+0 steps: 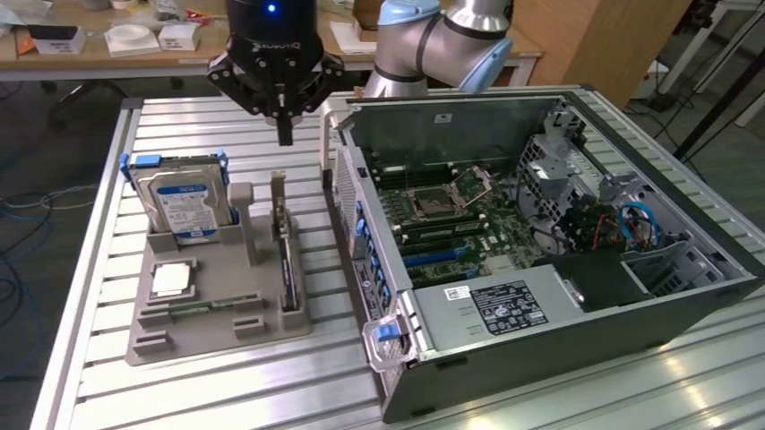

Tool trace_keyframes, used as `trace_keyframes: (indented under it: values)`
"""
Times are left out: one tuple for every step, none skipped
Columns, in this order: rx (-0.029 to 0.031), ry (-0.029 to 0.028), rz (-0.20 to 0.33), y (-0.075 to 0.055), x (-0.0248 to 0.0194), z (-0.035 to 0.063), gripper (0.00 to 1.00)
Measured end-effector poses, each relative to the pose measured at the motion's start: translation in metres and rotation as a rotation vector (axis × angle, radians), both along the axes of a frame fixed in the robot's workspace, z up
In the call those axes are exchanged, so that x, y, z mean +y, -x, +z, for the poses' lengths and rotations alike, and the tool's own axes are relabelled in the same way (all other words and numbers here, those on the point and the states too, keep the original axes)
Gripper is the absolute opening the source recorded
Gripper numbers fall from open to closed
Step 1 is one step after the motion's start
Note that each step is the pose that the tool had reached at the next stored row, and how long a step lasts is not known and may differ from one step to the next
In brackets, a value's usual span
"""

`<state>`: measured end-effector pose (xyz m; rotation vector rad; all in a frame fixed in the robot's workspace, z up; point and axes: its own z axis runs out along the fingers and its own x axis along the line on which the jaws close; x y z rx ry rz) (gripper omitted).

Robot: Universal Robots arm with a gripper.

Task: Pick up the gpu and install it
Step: 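Reach for the gpu, then pick up the gpu and move the gpu toward the slot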

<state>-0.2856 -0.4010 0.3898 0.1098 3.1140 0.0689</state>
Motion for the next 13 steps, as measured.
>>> trace_keyframes:
  values:
    - [0.0000, -0.0001, 0.000, 0.0016, 0.0000, 0.0000, 0.11]
    - [0.0000, 0.0000, 0.000, 0.0031, 0.0000, 0.0000, 0.11]
    - [0.0000, 0.0000, 0.000, 0.0045, 0.0000, 0.0000, 0.11]
    - [0.0000, 0.0000, 0.000, 0.0061, 0.0000, 0.0000, 0.11]
    - [0.0000, 0.0000, 0.000, 0.0076, 0.0000, 0.0000, 0.11]
    - [0.0000, 0.0000, 0.000, 0.0090, 0.0000, -0.0001, 0.11]
    - [0.0000, 0.0000, 0.000, 0.0100, 0.0000, -0.0001, 0.11]
    - [0.0000, 0.0000, 0.000, 0.0104, 0.0000, -0.0001, 0.11]
    - [0.0000, 0.0000, 0.000, 0.0104, 0.0000, -0.0001, 0.11]
    - [0.0000, 0.0000, 0.000, 0.0104, 0.0000, -0.0001, 0.11]
    - [0.0000, 0.0000, 0.000, 0.0105, 0.0000, -0.0001, 0.11]
    - [0.0000, 0.0000, 0.000, 0.0106, 0.0000, -0.0001, 0.11]
    - [0.0000, 0.0000, 0.000, 0.0106, 0.0000, -0.0001, 0.11]
